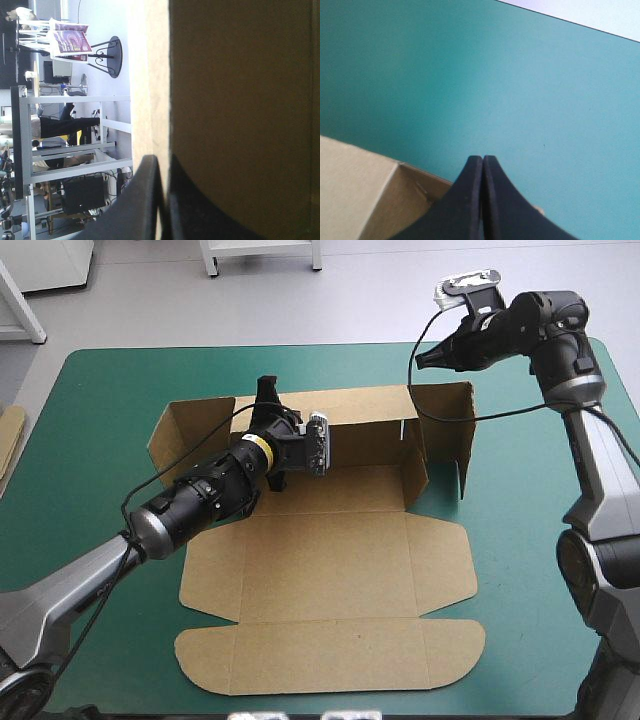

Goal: Fold the box

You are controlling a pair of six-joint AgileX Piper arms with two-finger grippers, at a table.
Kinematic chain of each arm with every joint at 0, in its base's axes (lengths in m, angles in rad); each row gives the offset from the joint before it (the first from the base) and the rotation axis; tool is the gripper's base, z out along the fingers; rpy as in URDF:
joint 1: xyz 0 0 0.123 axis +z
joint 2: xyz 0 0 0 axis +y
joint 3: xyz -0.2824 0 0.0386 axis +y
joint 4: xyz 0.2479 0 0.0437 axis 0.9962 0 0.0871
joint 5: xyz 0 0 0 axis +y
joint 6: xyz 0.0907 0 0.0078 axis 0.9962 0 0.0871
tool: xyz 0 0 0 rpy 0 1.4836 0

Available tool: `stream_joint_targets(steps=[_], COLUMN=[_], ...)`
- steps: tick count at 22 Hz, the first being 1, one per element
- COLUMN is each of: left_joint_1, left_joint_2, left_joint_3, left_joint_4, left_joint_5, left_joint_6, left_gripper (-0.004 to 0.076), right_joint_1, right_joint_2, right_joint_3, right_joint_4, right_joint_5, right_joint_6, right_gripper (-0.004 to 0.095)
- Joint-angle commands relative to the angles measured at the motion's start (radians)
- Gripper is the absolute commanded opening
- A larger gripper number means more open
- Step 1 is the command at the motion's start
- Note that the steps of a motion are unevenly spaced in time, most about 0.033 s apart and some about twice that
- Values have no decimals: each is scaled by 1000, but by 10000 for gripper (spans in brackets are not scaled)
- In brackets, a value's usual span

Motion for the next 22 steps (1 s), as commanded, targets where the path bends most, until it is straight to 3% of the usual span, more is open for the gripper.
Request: stream_joint_targets(steps=[1, 4, 13, 22], left_joint_1=[-7, -7, -7, -7], left_joint_2=[-36, -36, -36, -36], left_joint_3=[-24, -24, -24, -24], left_joint_4=[-8, -4, -4, -4], left_joint_5=[12, 16, 16, 16], left_joint_6=[-24, -24, -24, -36], left_gripper=[-8, -8, -8, -8], right_joint_1=[-36, -68, -73, -73], right_joint_2=[18, 104, 255, 278], right_joint_3=[-118, -222, -294, -294], right_joint_4=[5, 80, 115, 107], right_joint_5=[-39, -67, -77, 85], right_joint_6=[28, 48, 58, 54], right_gripper=[-19, -19, -17, -17])
